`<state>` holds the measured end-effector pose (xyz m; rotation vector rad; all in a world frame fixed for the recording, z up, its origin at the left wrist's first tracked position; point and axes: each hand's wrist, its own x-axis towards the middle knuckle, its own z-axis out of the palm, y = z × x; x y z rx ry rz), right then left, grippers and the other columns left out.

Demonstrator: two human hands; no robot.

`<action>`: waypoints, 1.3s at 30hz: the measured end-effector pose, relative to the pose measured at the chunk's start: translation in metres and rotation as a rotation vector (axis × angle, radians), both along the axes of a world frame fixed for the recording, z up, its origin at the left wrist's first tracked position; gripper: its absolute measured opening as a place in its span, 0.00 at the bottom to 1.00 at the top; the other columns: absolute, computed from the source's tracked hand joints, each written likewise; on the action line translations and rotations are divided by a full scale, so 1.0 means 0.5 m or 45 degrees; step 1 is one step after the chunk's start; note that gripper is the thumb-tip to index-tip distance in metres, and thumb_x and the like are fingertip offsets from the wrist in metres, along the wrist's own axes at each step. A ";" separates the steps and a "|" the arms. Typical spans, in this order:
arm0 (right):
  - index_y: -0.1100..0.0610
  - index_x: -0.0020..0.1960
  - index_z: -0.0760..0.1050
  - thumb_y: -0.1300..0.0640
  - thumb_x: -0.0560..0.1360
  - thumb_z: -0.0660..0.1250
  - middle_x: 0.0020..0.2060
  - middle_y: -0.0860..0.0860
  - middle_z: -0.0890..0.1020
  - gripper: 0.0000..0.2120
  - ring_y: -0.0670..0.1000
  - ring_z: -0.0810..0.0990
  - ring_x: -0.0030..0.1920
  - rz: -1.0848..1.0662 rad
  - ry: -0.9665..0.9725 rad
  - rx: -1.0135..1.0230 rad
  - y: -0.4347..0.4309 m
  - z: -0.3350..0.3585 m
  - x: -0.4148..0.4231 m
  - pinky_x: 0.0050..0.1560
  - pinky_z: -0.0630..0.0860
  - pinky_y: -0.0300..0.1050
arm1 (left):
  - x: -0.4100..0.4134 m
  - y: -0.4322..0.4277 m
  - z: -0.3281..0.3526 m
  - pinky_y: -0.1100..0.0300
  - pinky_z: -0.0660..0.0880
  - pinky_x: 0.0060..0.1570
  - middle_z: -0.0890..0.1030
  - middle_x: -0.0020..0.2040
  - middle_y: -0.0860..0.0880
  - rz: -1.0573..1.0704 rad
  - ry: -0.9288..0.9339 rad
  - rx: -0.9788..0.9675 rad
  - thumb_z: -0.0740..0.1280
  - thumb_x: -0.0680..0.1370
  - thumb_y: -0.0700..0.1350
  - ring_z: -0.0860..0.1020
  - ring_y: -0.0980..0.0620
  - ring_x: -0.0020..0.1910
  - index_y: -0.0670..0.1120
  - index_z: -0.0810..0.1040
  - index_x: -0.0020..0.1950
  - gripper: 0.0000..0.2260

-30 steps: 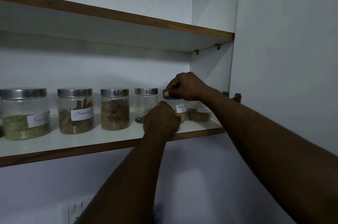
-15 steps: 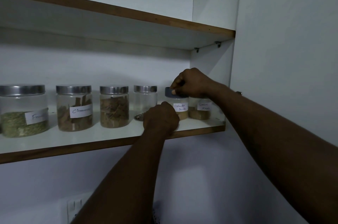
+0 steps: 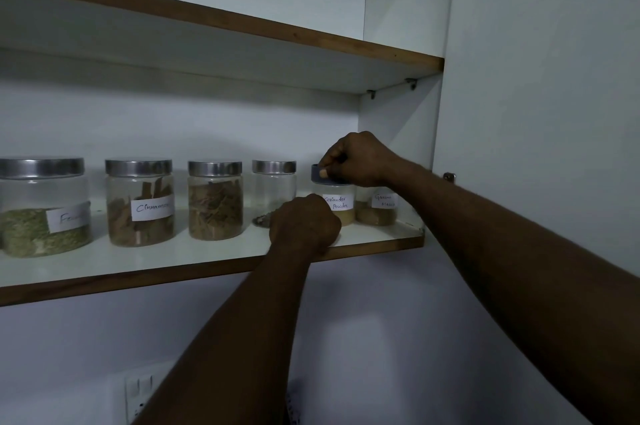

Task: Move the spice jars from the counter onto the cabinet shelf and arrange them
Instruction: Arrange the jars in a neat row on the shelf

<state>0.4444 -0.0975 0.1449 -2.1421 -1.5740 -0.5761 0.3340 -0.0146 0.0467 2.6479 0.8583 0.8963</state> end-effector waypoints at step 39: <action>0.48 0.51 0.82 0.55 0.74 0.72 0.52 0.43 0.85 0.06 0.45 0.81 0.55 0.257 0.190 0.028 0.110 0.004 -0.091 0.56 0.78 0.46 | -0.097 0.100 0.013 0.51 0.75 0.59 0.78 0.68 0.44 0.169 -0.050 -0.273 0.75 0.72 0.63 0.78 0.42 0.65 0.45 0.68 0.71 0.36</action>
